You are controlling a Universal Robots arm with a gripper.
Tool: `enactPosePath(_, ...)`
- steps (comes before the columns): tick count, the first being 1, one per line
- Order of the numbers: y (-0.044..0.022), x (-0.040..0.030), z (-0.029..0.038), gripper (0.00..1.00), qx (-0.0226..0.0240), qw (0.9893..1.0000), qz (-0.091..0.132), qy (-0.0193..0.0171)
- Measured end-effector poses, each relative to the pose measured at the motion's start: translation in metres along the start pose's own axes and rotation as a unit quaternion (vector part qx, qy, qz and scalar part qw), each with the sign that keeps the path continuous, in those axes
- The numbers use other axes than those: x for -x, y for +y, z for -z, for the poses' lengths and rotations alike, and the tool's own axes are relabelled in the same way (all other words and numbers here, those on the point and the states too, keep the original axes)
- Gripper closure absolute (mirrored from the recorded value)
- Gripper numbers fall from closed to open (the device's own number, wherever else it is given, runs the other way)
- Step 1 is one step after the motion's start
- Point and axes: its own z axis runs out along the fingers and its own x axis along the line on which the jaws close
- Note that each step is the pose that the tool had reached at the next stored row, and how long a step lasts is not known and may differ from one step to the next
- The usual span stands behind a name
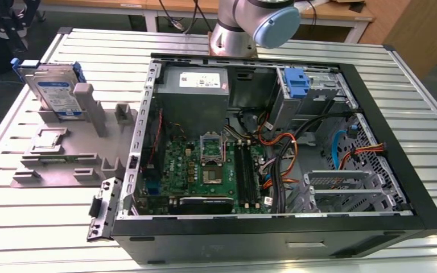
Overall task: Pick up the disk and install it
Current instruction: 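Pick up the disk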
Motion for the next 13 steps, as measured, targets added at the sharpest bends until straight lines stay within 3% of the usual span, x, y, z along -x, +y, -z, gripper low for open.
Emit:
enactPosePath(3, 0.0000, 0.0000, 0.0000, 0.90, 0.0000, 0.9998, 0.018, 0.0008)
enactPosePath(13, 0.0000, 0.0000, 0.0000, 0.90, 0.0003, 0.9998, 0.019, 0.0007)
